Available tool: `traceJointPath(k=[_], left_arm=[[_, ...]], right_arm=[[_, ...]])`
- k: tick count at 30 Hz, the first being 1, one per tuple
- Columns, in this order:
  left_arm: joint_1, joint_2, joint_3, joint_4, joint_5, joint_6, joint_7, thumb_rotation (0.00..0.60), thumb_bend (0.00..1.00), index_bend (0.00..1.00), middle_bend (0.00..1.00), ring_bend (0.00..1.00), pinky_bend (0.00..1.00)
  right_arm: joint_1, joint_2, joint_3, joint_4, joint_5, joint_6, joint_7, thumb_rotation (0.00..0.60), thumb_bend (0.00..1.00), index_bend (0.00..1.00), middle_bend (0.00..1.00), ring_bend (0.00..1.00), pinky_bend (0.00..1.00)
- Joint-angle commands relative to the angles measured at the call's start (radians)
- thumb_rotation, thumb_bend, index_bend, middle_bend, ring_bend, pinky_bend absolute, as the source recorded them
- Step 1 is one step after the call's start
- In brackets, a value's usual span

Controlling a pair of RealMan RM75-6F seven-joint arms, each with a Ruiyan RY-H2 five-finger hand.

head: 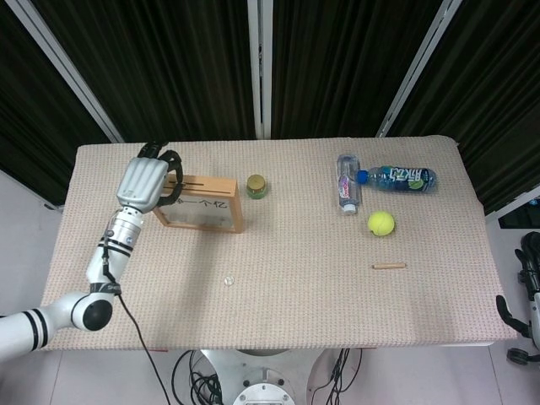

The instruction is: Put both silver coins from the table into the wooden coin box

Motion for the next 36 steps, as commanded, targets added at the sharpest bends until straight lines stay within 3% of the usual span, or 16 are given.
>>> traceJointPath(k=[1, 5, 10, 13, 18, 24, 26, 31, 36], left_arm=[[-0.004, -0.003, 0.004, 0.005, -0.009, 0.000, 0.003, 0.600, 0.43, 0.61, 0.29, 0.09, 0.14], [-0.009, -0.005, 0.012, 0.012, -0.020, -0.004, 0.006, 0.600, 0.43, 0.56, 0.29, 0.09, 0.14], [-0.010, 0.010, 0.023, 0.011, -0.001, -0.021, -0.015, 0.600, 0.42, 0.18, 0.26, 0.09, 0.13], [-0.005, 0.014, 0.028, 0.010, 0.020, -0.012, -0.029, 0.600, 0.42, 0.10, 0.25, 0.09, 0.13], [0.013, 0.031, 0.032, -0.030, 0.062, 0.034, -0.039, 0.600, 0.40, 0.09, 0.25, 0.09, 0.13], [0.078, 0.074, 0.055, -0.145, 0.190, 0.160, -0.056, 0.600, 0.40, 0.10, 0.25, 0.09, 0.13], [0.117, 0.095, 0.083, -0.185, 0.254, 0.208, -0.068, 0.600, 0.40, 0.13, 0.25, 0.09, 0.15], [0.257, 0.154, 0.210, -0.268, 0.430, 0.338, -0.085, 0.600, 0.39, 0.24, 0.27, 0.10, 0.16], [0.414, 0.163, 0.343, -0.251, 0.579, 0.476, -0.153, 0.600, 0.39, 0.36, 0.30, 0.13, 0.19]], right_arm=[[0.000, -0.002, -0.001, 0.001, 0.000, -0.002, 0.000, 0.600, 0.33, 0.00, 0.00, 0.00, 0.00], [0.000, -0.002, -0.001, 0.003, 0.003, -0.004, 0.003, 0.600, 0.33, 0.00, 0.00, 0.00, 0.00], [0.000, 0.000, 0.003, 0.004, 0.007, -0.003, 0.006, 0.600, 0.33, 0.00, 0.00, 0.00, 0.00], [0.001, 0.001, 0.003, 0.002, 0.007, -0.005, 0.004, 0.600, 0.33, 0.00, 0.00, 0.00, 0.00], [0.002, 0.000, 0.002, 0.000, 0.005, -0.005, 0.000, 0.600, 0.33, 0.00, 0.00, 0.00, 0.00], [0.002, 0.003, 0.002, -0.007, 0.000, -0.002, -0.006, 0.600, 0.33, 0.00, 0.00, 0.00, 0.00], [0.001, 0.002, 0.001, -0.008, -0.001, 0.000, -0.007, 0.600, 0.33, 0.00, 0.00, 0.00, 0.00], [-0.003, -0.002, -0.001, 0.001, 0.002, 0.000, 0.000, 0.600, 0.33, 0.00, 0.00, 0.00, 0.00], [-0.005, 0.000, 0.001, 0.006, 0.001, 0.006, 0.006, 0.600, 0.33, 0.00, 0.00, 0.00, 0.00]])
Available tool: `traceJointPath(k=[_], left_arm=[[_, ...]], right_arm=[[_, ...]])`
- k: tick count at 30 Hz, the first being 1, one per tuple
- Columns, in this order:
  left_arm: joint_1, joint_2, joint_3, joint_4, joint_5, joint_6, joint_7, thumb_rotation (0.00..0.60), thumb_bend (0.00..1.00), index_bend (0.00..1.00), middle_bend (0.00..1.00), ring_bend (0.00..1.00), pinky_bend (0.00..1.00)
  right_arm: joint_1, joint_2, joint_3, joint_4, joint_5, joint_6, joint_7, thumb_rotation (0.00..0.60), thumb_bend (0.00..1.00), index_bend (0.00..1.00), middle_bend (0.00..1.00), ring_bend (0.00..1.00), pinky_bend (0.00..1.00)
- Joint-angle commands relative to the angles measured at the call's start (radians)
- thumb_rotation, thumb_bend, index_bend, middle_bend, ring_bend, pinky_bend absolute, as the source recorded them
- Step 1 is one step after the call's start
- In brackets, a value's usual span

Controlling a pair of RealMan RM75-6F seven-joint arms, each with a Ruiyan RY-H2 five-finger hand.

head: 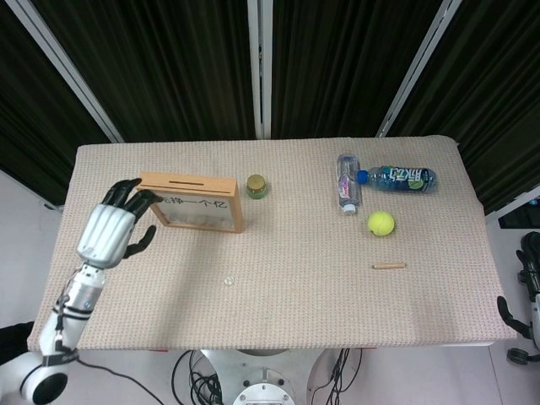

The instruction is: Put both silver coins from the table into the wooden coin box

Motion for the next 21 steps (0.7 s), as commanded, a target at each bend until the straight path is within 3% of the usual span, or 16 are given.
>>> traceJointPath(k=[1, 8, 16, 21], left_arm=[[0.137, 0.011, 0.124, 0.017, 0.122, 0.112, -0.077, 0.600, 0.39, 0.37, 0.30, 0.13, 0.19], [0.199, -0.121, 0.201, 0.219, 0.171, 0.066, -0.227, 0.600, 0.34, 0.41, 0.30, 0.13, 0.21], [0.151, -0.325, 0.198, 0.492, 0.268, -0.017, -0.312, 0.600, 0.28, 0.40, 0.30, 0.14, 0.23], [0.124, -0.406, 0.204, 0.566, 0.307, -0.060, -0.306, 0.600, 0.27, 0.40, 0.30, 0.15, 0.23]], right_arm=[[0.000, 0.002, 0.001, -0.002, -0.003, 0.002, -0.002, 0.600, 0.33, 0.00, 0.00, 0.00, 0.00], [-0.001, 0.009, -0.007, -0.027, -0.026, 0.016, -0.023, 0.600, 0.33, 0.00, 0.00, 0.00, 0.00], [-0.015, 0.024, -0.007, -0.054, -0.021, 0.032, -0.039, 0.600, 0.33, 0.00, 0.00, 0.00, 0.00], [-0.018, 0.028, -0.003, -0.051, -0.002, 0.024, -0.024, 0.600, 0.33, 0.00, 0.00, 0.00, 0.00]])
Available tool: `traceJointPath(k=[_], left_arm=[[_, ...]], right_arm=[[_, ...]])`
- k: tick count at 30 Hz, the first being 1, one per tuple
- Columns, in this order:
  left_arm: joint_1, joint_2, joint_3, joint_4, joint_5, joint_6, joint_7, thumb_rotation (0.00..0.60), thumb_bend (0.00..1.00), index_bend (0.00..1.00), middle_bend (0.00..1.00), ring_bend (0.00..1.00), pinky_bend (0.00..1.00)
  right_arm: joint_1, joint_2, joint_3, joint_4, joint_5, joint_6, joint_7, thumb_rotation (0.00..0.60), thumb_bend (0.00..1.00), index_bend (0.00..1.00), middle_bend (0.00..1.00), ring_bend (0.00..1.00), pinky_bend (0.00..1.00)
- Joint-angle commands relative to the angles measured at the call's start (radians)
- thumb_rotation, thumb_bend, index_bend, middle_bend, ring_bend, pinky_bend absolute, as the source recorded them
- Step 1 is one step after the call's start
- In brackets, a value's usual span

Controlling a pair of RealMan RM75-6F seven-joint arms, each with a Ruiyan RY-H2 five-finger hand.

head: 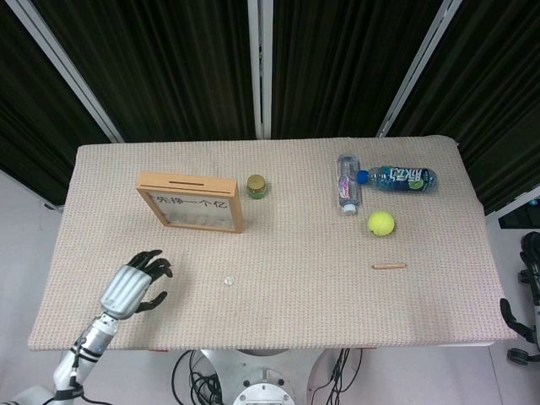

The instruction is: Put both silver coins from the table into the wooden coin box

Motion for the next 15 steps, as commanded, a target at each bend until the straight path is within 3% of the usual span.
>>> traceJointPath(k=[1, 9, 13, 15], left_arm=[[-0.028, -0.062, 0.004, 0.045, 0.032, -0.047, -0.012, 0.600, 0.27, 0.40, 0.30, 0.15, 0.23], [-0.068, -0.170, -0.035, 0.107, 0.035, -0.083, -0.003, 0.600, 0.26, 0.39, 0.28, 0.14, 0.23], [-0.086, -0.212, -0.043, 0.149, 0.024, -0.121, 0.019, 0.600, 0.26, 0.36, 0.15, 0.01, 0.17], [-0.091, -0.226, -0.045, 0.161, 0.016, -0.137, 0.016, 0.600, 0.26, 0.35, 0.12, 0.00, 0.14]], right_arm=[[0.000, -0.001, 0.003, 0.004, 0.010, -0.007, 0.006, 0.600, 0.33, 0.00, 0.00, 0.00, 0.00], [0.005, -0.013, 0.003, 0.018, 0.018, -0.025, 0.010, 0.600, 0.33, 0.00, 0.00, 0.00, 0.00], [0.005, -0.014, 0.004, 0.024, 0.019, -0.027, 0.014, 0.600, 0.33, 0.00, 0.00, 0.00, 0.00], [0.005, -0.014, 0.004, 0.028, 0.021, -0.029, 0.018, 0.600, 0.33, 0.00, 0.00, 0.00, 0.00]])
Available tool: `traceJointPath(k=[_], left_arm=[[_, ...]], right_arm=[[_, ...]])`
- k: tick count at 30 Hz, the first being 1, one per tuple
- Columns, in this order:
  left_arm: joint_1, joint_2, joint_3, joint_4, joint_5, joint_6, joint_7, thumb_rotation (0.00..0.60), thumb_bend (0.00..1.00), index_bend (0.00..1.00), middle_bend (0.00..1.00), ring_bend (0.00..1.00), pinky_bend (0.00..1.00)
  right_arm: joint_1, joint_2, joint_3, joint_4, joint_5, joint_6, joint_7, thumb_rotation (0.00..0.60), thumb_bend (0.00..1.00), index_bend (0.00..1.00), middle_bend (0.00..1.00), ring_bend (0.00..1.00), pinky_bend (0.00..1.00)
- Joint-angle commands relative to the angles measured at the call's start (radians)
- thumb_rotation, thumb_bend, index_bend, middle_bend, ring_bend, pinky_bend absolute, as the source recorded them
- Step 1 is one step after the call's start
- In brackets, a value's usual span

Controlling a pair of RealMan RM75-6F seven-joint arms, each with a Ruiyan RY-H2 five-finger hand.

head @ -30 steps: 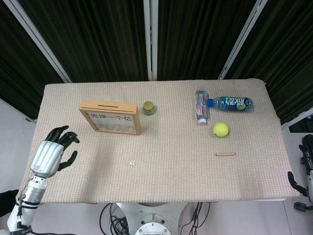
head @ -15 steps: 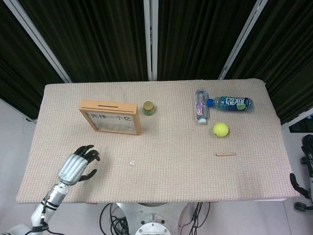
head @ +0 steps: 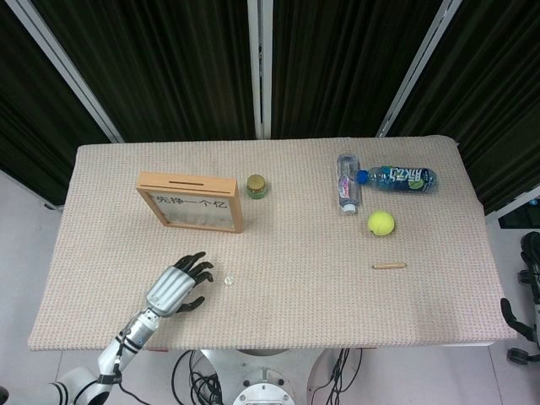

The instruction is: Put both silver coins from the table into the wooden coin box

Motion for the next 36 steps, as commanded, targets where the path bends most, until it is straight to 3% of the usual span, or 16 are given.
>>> traceJointPath(k=[1, 11, 36], left_arm=[[-0.014, -0.029, -0.006, 0.026, -0.016, -0.030, 0.000, 0.600, 0.26, 0.34, 0.11, 0.00, 0.14], [-0.035, -0.081, -0.034, 0.066, -0.039, -0.040, -0.024, 0.600, 0.26, 0.32, 0.11, 0.00, 0.13], [-0.067, -0.143, -0.029, 0.130, -0.059, -0.075, -0.049, 0.600, 0.27, 0.38, 0.13, 0.00, 0.11]], right_arm=[[0.000, -0.001, 0.001, 0.005, 0.004, -0.003, 0.004, 0.600, 0.33, 0.00, 0.00, 0.00, 0.00], [0.007, -0.006, 0.005, 0.026, 0.018, -0.027, 0.024, 0.600, 0.33, 0.00, 0.00, 0.00, 0.00], [0.012, -0.017, 0.007, 0.059, 0.030, -0.050, 0.053, 0.600, 0.33, 0.00, 0.00, 0.00, 0.00]])
